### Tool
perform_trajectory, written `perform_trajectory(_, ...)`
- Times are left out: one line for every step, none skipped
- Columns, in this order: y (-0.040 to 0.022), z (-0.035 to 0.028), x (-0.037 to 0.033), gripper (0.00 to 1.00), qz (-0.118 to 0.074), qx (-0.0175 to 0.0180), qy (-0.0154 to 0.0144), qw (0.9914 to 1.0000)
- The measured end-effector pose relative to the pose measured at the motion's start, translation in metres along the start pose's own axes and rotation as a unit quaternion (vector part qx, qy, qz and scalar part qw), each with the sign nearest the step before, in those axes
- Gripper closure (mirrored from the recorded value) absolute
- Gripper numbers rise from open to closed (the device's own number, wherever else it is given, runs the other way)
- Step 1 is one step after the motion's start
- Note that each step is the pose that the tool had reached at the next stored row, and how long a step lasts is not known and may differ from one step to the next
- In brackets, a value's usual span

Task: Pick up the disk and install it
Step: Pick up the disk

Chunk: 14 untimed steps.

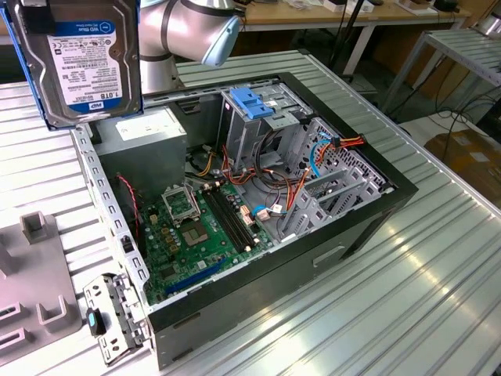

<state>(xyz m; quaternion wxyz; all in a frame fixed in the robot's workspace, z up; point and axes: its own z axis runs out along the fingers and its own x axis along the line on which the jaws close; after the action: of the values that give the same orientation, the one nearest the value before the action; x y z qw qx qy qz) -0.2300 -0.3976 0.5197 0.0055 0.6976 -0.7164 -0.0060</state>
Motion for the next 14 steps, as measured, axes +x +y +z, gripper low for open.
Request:
perform_trajectory(-0.0033,0.0,0.0,0.63,0.0,0.0,0.0,1.0)
perform_trajectory(-0.0069,0.0,0.0001,0.63,0.0,0.0,-0.0001,1.0)
perform_trajectory(-0.0086,0.0001,0.0002,0.63,0.0,0.0,-0.0001,1.0)
perform_trajectory(-0.0107,0.0,0.0003,0.63,0.0,0.0,0.0,1.0)
perform_trajectory(-0.0124,0.0001,0.0004,0.63,0.0,0.0,-0.0001,1.0)
perform_trajectory(-0.0146,0.0001,0.0006,0.63,0.0,0.0,-0.0001,1.0)
perform_trajectory(-0.0187,0.0001,0.0006,0.63,0.0,0.0001,-0.0001,1.0)
perform_trajectory(-0.0211,0.0,0.0006,0.63,0.0,0.0,-0.0001,1.0)
perform_trajectory(-0.0232,0.0,0.0005,0.63,0.0,0.0,0.0,1.0)
perform_trajectory(-0.026,0.0,0.0005,0.63,0.0,0.0,-0.0001,1.0)
perform_trajectory(-0.0279,0.0,0.0005,0.63,0.0,0.0001,-0.0001,1.0)
perform_trajectory(-0.0306,-0.0001,0.0005,0.63,0.0,0.0,-0.0001,1.0)
perform_trajectory(-0.0331,-0.0001,0.0004,0.63,0.0,0.0,0.0,1.0)
perform_trajectory(-0.0354,-0.0001,0.0004,0.63,0.0,0.0,0.0,1.0)
